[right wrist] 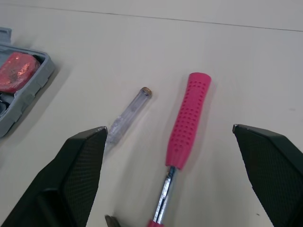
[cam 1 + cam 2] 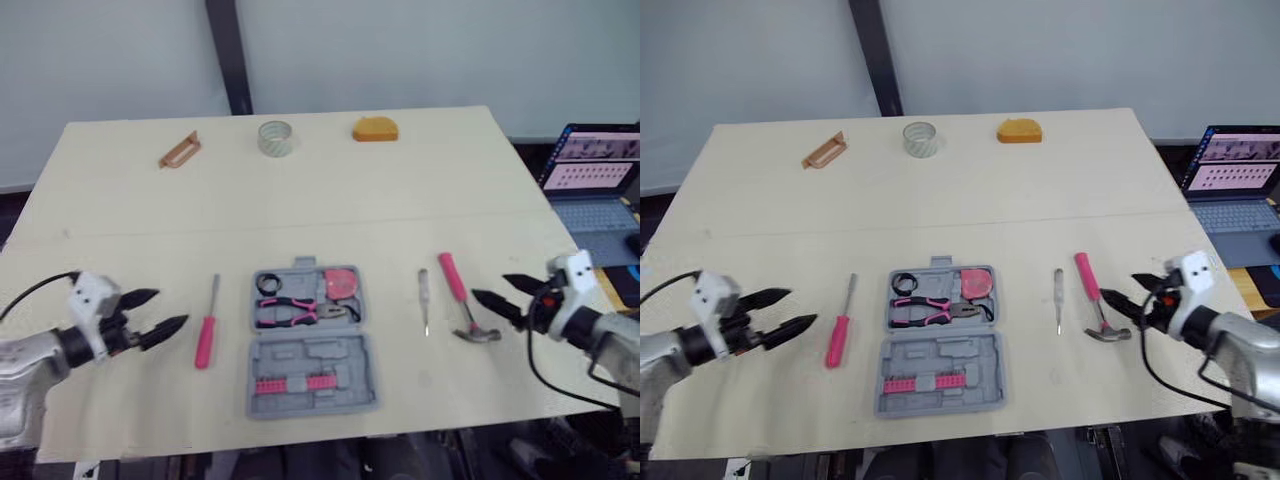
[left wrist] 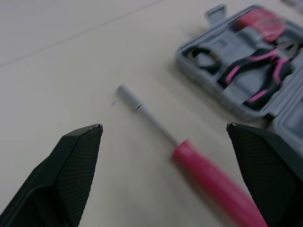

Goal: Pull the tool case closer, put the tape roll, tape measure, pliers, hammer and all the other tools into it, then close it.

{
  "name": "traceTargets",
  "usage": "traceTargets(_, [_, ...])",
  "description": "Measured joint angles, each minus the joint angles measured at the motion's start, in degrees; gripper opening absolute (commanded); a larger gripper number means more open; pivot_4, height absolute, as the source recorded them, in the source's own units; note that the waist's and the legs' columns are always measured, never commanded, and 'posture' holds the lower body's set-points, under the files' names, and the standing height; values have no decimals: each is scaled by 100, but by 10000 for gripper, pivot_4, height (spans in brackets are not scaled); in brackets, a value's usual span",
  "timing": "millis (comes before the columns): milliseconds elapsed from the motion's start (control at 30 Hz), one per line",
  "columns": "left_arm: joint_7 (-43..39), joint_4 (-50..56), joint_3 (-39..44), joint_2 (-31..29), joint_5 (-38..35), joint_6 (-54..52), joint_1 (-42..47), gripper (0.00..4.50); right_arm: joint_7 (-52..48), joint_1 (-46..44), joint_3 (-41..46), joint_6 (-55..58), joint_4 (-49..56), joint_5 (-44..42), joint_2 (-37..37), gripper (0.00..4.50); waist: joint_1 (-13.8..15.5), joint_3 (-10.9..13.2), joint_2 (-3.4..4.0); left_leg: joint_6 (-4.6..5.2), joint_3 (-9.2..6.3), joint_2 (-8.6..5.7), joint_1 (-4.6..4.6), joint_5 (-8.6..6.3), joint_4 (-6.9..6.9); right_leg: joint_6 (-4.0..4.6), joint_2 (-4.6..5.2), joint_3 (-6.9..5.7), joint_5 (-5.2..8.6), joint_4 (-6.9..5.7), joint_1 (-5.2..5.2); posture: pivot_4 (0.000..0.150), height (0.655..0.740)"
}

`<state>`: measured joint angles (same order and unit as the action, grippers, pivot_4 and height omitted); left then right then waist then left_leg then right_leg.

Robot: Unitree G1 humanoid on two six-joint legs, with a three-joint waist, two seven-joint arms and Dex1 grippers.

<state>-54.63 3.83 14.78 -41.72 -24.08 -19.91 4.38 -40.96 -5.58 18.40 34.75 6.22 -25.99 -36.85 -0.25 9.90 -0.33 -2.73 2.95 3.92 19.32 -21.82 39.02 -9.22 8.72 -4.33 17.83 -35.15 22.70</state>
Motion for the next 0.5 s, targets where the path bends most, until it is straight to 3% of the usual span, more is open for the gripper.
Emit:
traceTargets(200, [-471,443,-1396,439,119,269,1326,45000,1542,58,-690,571,1179,380,1039,44807,20,0,1,0,3,-1,1,0,3,0,-1,0,-2,-1,4,1500,7400])
traceTargets(333, [-746,268,-2285,1153,382,700,2124,45000,2445,124,-1076,642,1518,858,1625,44807,35,-1,0,0,3,-1,4,0,9,-3,-2,0,-3,1,2,1500,7400])
traceTargets(500, [-851,-240,-2719,1621,708,1304,2444,45000,2906,238,-1313,639,1554,1260,1865,44807,-3,0,1,1,3,-1,2,0,3,-3,-5,0,-3,5,3,1500,7400])
